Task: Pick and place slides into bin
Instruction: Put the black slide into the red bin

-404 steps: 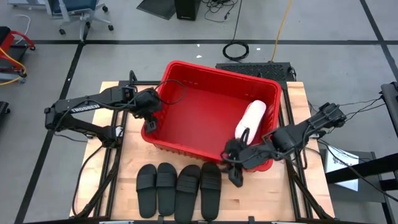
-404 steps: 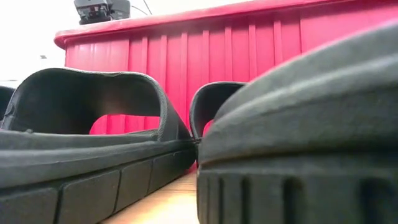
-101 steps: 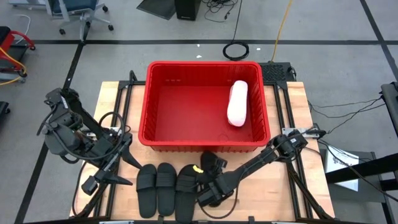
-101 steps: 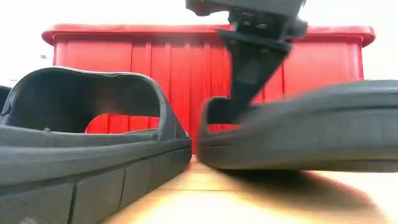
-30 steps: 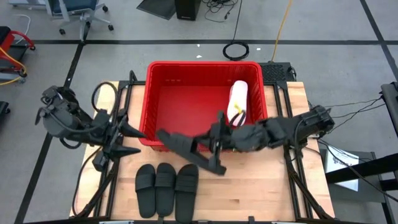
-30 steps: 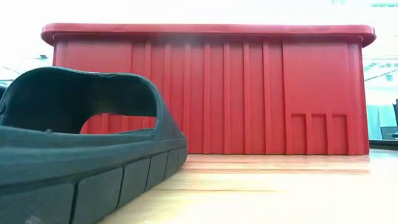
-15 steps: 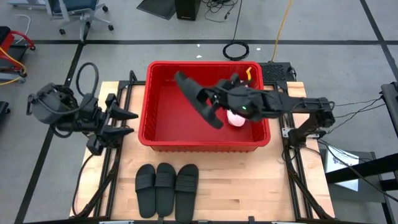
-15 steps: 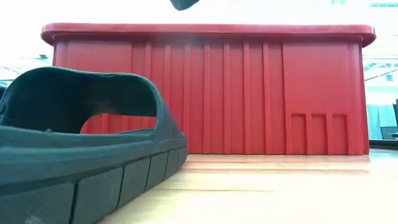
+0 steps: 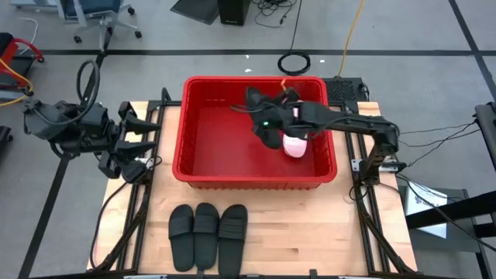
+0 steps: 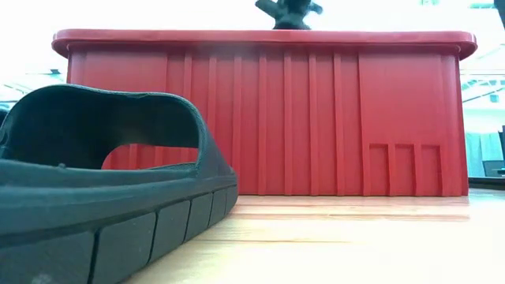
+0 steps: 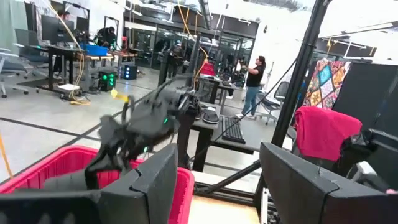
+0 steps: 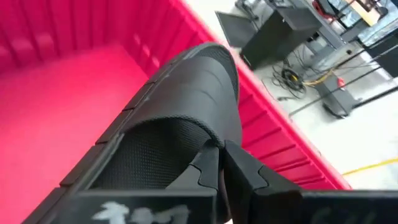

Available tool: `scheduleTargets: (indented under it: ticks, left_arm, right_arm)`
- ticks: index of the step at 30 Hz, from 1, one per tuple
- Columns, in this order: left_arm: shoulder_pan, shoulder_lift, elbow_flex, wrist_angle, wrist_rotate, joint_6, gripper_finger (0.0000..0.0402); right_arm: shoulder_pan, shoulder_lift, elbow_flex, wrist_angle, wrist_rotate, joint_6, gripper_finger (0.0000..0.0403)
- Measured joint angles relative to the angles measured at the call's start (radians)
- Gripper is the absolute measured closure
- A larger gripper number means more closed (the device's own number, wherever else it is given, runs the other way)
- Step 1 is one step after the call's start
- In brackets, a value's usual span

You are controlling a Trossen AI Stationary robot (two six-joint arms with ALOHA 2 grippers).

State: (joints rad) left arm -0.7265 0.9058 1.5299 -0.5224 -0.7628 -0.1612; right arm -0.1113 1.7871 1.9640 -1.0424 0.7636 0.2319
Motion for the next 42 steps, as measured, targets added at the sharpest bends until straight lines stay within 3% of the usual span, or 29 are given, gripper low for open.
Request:
scheduleTargets:
  ticks: [9, 18, 33, 42]
  left_arm:
    - [0.000, -0.010, 0.000, -0.002, 0.000, 0.002, 0.0176]
    - [0.000, -0.010, 0.000, -0.006, 0.002, -0.001, 0.0176]
    - [0.000, -0.010, 0.000, -0.006, 0.003, 0.000, 0.0176]
    - [0.000, -0.011, 0.000, -0.006, 0.004, -0.008, 0.0176]
  right_arm:
    - [-0.028, 0.156, 0.000, -0.135, 0.098, -0.007, 0.0403]
    - [-0.071, 0.244, 0.000, -0.137, 0.151, 0.029, 0.0403]
    - [-0.134, 0.402, 0.000, -0.114, 0.143, -0.017, 0.0403]
    - [-0.145, 0.421, -0.063, -0.097, 0.115, -0.015, 0.0403]
